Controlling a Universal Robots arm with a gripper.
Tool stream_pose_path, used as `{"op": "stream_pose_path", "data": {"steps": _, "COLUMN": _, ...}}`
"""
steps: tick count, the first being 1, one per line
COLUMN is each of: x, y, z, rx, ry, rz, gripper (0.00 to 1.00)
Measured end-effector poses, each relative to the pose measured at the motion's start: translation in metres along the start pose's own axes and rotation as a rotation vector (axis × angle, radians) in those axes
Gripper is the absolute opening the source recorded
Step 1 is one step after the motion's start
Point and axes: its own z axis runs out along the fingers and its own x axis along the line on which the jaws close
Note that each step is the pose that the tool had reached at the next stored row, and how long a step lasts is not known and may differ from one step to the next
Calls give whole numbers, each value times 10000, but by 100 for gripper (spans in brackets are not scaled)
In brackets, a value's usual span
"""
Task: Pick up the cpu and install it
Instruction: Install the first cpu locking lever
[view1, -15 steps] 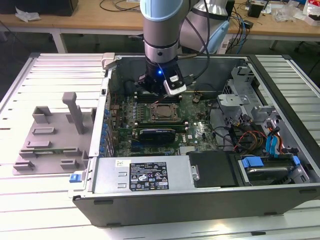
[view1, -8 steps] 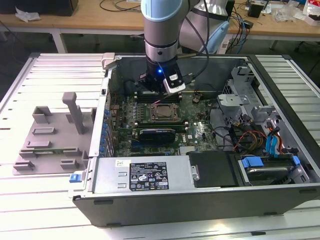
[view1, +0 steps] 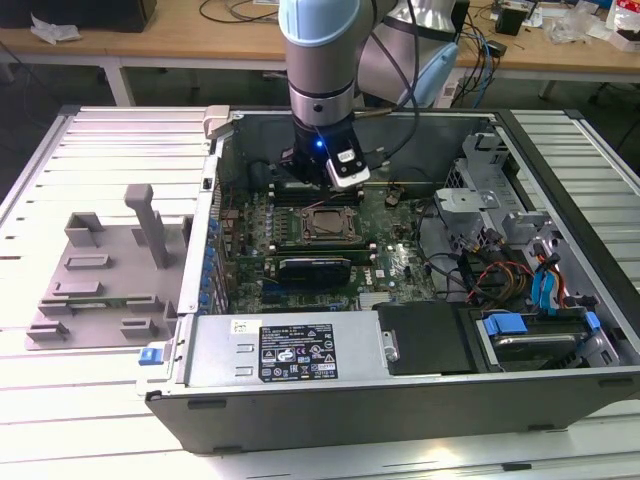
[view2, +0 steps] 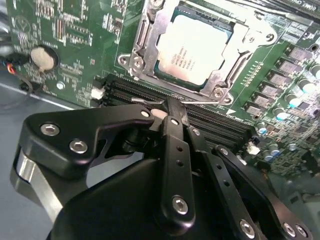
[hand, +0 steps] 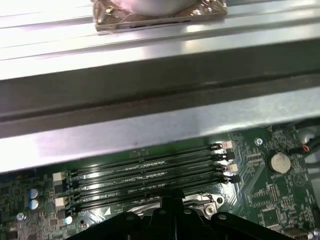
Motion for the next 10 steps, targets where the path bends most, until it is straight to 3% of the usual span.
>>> {"op": "stream_pose_path", "data": {"steps": 10, "x": 11, "y": 38, "z": 28, "rx": 65, "ry": -171, "rz": 883, "gripper": 11}}
